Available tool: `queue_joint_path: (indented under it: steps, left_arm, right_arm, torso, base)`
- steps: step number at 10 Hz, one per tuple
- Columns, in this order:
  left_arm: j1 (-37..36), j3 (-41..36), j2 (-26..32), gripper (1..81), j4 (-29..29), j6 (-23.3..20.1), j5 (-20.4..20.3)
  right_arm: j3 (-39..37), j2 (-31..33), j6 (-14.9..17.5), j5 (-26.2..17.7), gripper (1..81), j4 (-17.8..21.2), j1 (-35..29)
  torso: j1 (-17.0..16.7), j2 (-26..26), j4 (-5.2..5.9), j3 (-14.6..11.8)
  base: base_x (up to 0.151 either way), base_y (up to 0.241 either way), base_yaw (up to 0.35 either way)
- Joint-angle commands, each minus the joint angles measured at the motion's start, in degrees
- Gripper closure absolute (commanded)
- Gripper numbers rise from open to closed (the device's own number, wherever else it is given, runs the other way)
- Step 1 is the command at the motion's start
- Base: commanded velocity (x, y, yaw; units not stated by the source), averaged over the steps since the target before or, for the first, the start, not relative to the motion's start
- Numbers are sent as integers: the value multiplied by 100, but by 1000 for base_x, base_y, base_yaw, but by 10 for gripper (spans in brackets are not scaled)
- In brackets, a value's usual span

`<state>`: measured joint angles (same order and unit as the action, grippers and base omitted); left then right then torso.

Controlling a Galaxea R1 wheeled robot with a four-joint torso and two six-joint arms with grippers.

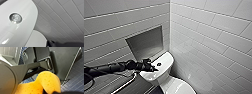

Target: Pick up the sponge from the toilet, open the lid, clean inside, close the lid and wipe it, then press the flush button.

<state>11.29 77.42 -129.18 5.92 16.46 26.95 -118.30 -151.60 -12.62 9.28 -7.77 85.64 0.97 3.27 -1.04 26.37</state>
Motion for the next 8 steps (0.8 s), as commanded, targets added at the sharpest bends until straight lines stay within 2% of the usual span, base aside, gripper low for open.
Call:
queue_joint_path:
  steps: [1, 2, 3, 4, 5, 8]
  left_arm:
    - [1105, -1395, 1410, 811, -846, 68, -30]
    - [1659, -1493, 1595, 811, -1170, 51, -320]
    - [2213, -1581, 1755, 811, -1470, 33, -550]
    - [2819, -1565, 1765, 811, -1729, 15, -748]
    - [3399, -1494, 1668, 811, -2024, 15, -1006]
    - [4604, -697, 1028, 811, -2586, 15, -1376]
  right_arm:
    - [10, 110, 5, -383, 811, 29, 11]
    - [-43, 84, 5, -383, 811, 21, 11]
    - [-104, 57, 5, -383, 811, 29, 2]
    - [-131, 49, 5, -383, 811, 29, -7]
    - [-184, 31, 5, -383, 811, 30, -6]
    - [-316, -83, 5, -383, 811, 29, 11]
  torso:
    - [0, 0, 0, 0]
    - [0, 0, 0, 0]
    - [0, 0, 0, -400]
    - [0, 0, 0, -1055]
    - [0, 0, 0, -626]
    - [-2, 2, 0, -1192]
  base:
    - [0, 0, 0]
    - [0, 0, 0]
    - [0, 0, 0]
    - [0, 0, 0]
    - [0, 0, 0]
    - [0, 0, 0]
